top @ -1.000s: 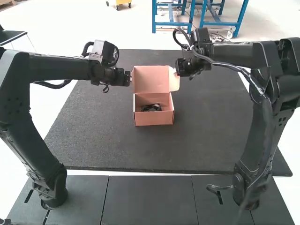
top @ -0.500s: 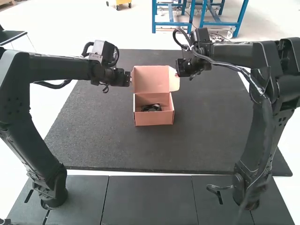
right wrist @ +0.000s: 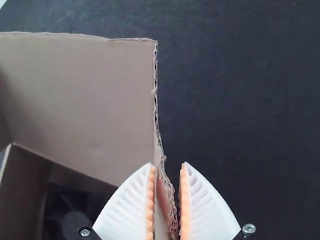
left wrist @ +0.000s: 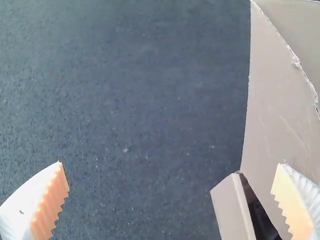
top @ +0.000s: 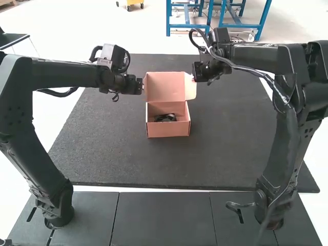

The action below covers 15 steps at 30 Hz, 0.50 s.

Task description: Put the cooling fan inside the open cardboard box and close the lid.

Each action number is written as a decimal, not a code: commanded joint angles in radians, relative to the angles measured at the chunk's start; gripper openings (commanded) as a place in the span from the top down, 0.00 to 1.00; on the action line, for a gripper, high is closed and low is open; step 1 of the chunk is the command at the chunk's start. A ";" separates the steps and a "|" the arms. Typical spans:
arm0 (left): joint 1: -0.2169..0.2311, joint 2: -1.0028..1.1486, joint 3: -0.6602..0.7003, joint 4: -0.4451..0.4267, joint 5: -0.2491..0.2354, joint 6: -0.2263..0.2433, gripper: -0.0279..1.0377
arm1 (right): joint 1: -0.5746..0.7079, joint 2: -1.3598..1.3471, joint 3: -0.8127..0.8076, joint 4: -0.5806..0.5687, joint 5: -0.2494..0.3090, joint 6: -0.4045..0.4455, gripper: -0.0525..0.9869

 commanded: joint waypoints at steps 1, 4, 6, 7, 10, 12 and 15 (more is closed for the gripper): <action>-0.007 -0.013 0.034 0.005 0.010 -0.006 0.08 | -0.016 -0.026 0.024 -0.001 -0.015 0.000 0.84; -0.007 -0.014 0.034 0.005 0.010 -0.006 0.08 | -0.016 -0.026 0.024 -0.004 -0.016 -0.002 0.85; -0.007 -0.013 0.034 0.005 0.010 -0.007 0.08 | -0.016 -0.028 0.026 -0.005 -0.016 -0.002 0.87; -0.007 -0.014 0.034 0.005 0.008 -0.007 0.08 | -0.016 -0.029 0.027 -0.004 -0.016 -0.002 0.88; -0.012 -0.016 0.037 0.005 0.008 -0.007 0.08 | -0.015 -0.029 0.026 -0.005 -0.016 -0.006 0.92; -0.015 -0.016 0.039 0.004 0.008 -0.007 0.08 | -0.012 -0.031 0.027 -0.007 -0.018 -0.005 0.93; -0.017 -0.016 0.039 0.005 0.008 -0.007 0.08 | -0.009 -0.034 0.026 -0.007 -0.028 0.001 0.94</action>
